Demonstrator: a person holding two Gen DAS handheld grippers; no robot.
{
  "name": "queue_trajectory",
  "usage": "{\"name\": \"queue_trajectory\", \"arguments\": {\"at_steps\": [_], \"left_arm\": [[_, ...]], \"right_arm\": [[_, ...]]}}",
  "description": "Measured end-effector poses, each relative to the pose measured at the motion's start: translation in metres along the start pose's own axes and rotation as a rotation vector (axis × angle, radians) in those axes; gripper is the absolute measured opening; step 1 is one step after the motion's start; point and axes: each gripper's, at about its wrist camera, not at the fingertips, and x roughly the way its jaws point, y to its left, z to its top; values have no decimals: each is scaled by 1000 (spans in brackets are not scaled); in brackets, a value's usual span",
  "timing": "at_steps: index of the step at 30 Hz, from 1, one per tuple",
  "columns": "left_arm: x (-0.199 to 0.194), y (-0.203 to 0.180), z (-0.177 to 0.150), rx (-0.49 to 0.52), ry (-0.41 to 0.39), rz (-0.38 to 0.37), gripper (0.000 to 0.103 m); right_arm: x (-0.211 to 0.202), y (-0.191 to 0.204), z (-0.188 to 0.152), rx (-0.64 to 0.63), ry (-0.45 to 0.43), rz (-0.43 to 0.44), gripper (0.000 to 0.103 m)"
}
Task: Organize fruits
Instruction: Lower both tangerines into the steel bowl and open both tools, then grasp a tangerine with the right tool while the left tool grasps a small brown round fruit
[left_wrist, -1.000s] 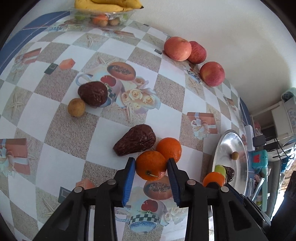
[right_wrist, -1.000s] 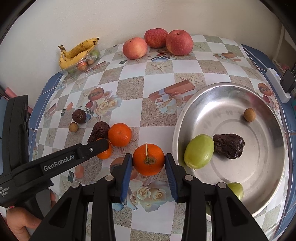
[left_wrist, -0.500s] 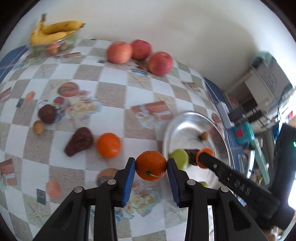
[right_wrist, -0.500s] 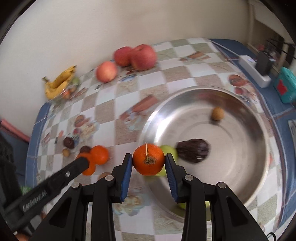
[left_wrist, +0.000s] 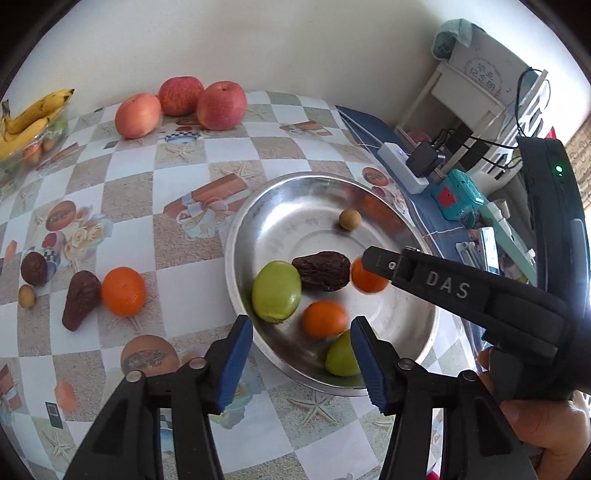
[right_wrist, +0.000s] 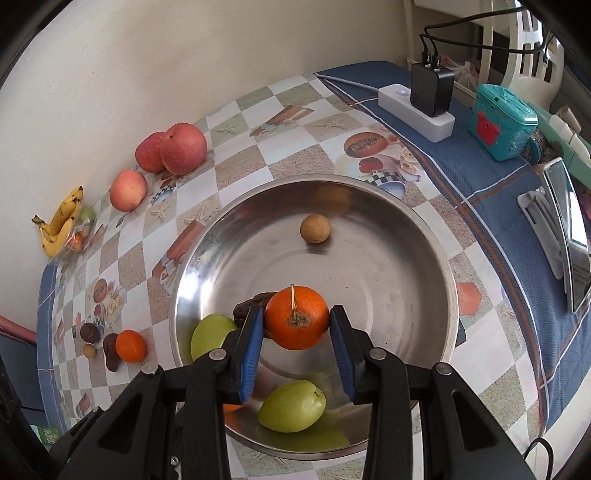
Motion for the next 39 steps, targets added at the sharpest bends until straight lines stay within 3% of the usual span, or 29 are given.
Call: {"name": "queue_trajectory", "arguments": {"at_steps": [1,4,7,9,14,18,21,33,39], "left_arm": [[1,3,0,-13,3,7,60],[2,18,1,-70,16,57,74],[3,37,1,-142,31,134,86],[3,51,-1,-186,26,187,103],[-9,84,-4,-281,-26,342,103],[-26,107,-4,-354,-80,399,103],[-33,121,-2,-392,-94,432,103],[-64,164,-7,-535,-111,610,103],[-73,188,-13,-624,-76,677,103]], "right_arm": [[1,0,0,0,2,-1,38],[1,2,0,-8,0,1,39],[3,4,-2,-16,5,-14,60],[5,4,-3,-15,12,-17,64],[9,5,-5,-39,19,-62,75],[11,10,-7,-70,17,-71,78],[12,19,-10,-115,7,-71,96],[2,68,-21,-266,-64,19,97],[1,96,-33,-362,-55,102,96]]}}
